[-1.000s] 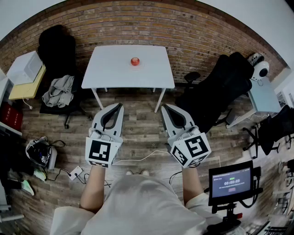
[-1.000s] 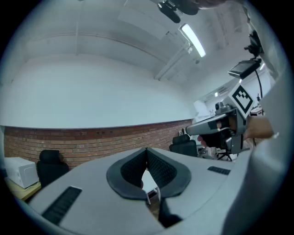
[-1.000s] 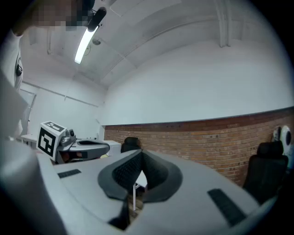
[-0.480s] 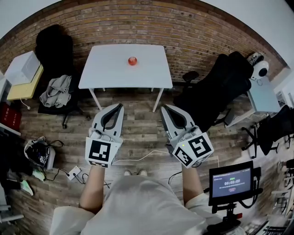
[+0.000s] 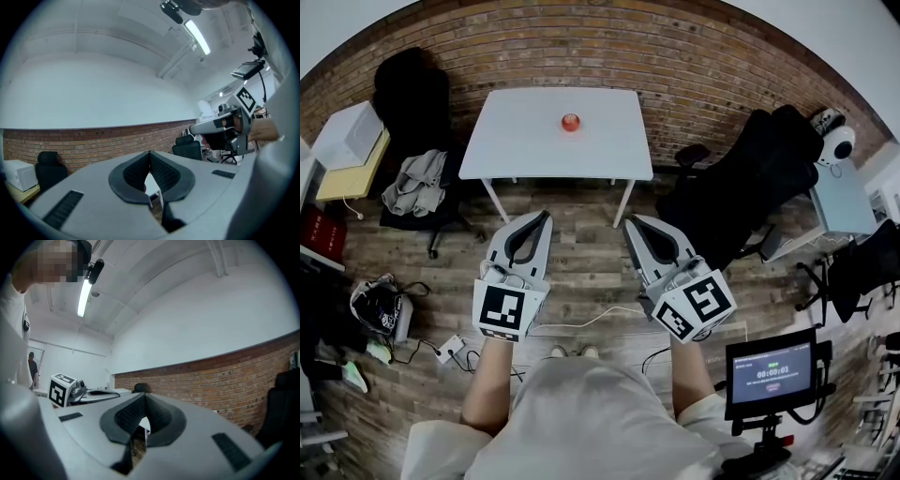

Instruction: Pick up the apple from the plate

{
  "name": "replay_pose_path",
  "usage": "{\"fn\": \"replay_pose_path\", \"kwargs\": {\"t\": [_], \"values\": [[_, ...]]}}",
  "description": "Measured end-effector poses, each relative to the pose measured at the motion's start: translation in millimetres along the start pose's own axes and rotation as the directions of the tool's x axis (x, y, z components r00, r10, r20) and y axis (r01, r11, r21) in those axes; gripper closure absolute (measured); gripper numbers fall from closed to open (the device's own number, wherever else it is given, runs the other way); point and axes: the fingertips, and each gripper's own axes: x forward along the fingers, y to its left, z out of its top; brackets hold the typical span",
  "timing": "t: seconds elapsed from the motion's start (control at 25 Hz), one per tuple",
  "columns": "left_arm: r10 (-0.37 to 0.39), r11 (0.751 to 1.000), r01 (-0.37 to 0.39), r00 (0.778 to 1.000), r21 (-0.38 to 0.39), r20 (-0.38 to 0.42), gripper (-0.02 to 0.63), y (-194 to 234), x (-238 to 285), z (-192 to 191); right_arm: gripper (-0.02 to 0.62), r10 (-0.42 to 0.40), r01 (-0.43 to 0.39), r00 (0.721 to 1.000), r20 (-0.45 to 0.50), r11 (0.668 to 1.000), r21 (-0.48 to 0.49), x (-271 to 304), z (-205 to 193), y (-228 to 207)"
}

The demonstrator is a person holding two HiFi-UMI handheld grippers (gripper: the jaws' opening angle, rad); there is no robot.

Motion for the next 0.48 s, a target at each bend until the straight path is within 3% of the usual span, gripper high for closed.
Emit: {"fn": "replay_pose_path", "kwargs": {"t": [0.48], "values": [[0.026, 1.0, -0.026, 0.999, -0.008, -0.025, 0.6, -24, 9, -13, 0.594, 0.009, -0.009, 1.0, -0.025, 1.0, 0.011, -11, -22, -26]]}}
